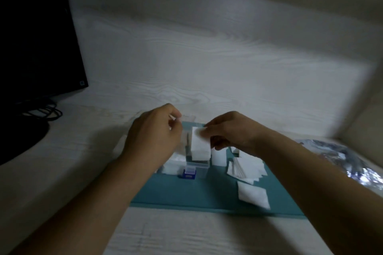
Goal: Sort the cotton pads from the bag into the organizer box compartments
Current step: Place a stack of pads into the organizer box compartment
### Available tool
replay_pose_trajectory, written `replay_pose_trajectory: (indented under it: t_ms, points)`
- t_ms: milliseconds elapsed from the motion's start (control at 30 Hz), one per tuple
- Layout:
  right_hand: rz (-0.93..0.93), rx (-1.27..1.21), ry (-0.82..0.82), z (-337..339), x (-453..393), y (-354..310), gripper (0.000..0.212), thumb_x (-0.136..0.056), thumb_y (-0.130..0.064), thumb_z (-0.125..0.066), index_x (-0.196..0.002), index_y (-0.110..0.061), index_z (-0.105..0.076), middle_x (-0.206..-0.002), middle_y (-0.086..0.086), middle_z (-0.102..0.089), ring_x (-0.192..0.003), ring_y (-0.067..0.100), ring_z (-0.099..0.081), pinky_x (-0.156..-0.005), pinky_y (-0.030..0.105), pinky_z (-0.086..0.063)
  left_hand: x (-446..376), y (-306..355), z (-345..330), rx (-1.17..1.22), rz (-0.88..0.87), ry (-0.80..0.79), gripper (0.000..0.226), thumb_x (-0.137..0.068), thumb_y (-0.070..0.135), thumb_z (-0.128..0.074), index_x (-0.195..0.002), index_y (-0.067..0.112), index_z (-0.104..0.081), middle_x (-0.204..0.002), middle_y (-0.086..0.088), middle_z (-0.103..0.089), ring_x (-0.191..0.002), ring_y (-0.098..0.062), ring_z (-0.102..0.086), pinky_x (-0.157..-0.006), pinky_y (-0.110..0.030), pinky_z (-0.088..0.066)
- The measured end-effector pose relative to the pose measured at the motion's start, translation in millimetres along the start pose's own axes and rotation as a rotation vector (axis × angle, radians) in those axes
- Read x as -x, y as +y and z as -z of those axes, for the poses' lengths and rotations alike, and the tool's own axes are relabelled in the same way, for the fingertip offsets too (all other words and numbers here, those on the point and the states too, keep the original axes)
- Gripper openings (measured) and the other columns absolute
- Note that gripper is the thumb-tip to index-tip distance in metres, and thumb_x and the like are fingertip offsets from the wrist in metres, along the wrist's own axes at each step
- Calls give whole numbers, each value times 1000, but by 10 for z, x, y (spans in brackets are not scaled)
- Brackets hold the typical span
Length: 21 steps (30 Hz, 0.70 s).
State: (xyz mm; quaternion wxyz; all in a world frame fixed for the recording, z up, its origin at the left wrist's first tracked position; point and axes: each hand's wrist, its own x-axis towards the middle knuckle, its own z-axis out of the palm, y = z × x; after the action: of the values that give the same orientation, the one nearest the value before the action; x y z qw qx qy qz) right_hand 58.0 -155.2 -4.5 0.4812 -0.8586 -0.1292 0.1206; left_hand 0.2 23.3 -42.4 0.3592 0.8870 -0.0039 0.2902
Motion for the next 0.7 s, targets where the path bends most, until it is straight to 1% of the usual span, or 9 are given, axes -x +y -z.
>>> replay_pose_trajectory:
  t_ms: [133, 267, 300, 400, 433, 500, 567, 633, 700]
  points:
    - [-54, 160, 26, -128, -85, 63, 20, -85, -14, -71, -97, 2, -73, -82, 16, -72, -68, 19, -65, -60, 24, -56, 9, -59, -42, -109, 12, -146, 14, -90, 22, -58, -98, 28, -68, -96, 4, -71, -89, -19, -65, -79, -32, -53]
    - [-48, 279, 90, -234, -83, 89, 15, -83, -16, -73, -93, -5, -75, -72, 4, -67, -64, 13, -56, -50, 16, -43, 52, -75, -97, -204, -20, -264, 17, -90, 25, -57, -102, 30, -68, -102, 3, -71, -95, -20, -64, -82, -35, -54]
    - [-34, 304, 106, -250, -84, 96, 16, -83, -17, -73, -92, -4, -76, -73, 4, -66, -65, 13, -55, -53, 18, -43, 58, -77, -103, -218, -30, -276, 17, -91, 26, -57, -102, 30, -69, -102, 3, -71, -96, -20, -64, -83, -35, -54]
    - [-6, 420, 127, -286, -106, 100, 19, -84, -18, -72, -97, -4, -76, -91, 11, -73, -76, 17, -62, -67, 24, -50, 79, -69, -123, -250, -64, -295, 17, -90, 25, -59, -100, 29, -72, -99, 4, -72, -99, -18, -63, -86, -35, -53]
    - [-9, 450, 127, -298, -115, 105, 21, -84, -17, -73, -100, -5, -75, -93, 11, -72, -75, 16, -62, -65, 22, -50, 83, -67, -125, -252, -69, -300, 17, -89, 24, -60, -99, 29, -72, -97, 4, -72, -99, -18, -63, -86, -34, -53]
    - [-29, 468, 116, -315, -117, 144, 29, -82, -15, -76, -109, -9, -69, -94, 4, -66, -71, 9, -59, -53, 12, -45, 80, -74, -128, -251, -69, -306, 15, -87, 22, -62, -96, 29, -72, -93, 6, -71, -97, -16, -63, -84, -33, -52]
    - [-38, 467, 127, -338, -107, 215, 38, -79, -16, -79, -113, -15, -62, -94, -3, -57, -68, 5, -54, -48, 10, -39, 77, -88, -126, -266, -69, -319, 15, -86, 20, -62, -93, 29, -72, -91, 7, -71, -95, -15, -63, -82, -31, -52]
    - [-16, 460, 174, -345, -92, 296, 37, -78, -20, -80, -109, -17, -61, -93, -5, -54, -66, 5, -53, -49, 12, -40, 76, -89, -135, -280, -78, -327, 15, -86, 20, -62, -91, 30, -72, -91, 7, -70, -92, -15, -63, -80, -30, -52]
    - [56, 439, 244, -352, -78, 367, 29, -78, -23, -80, -100, -21, -61, -92, -7, -54, -66, 4, -53, -50, 13, -39, 77, -92, -141, -289, -99, -326, 17, -88, 19, -58, -89, 29, -72, -91, 6, -69, -91, -15, -63, -79, -31, -52]
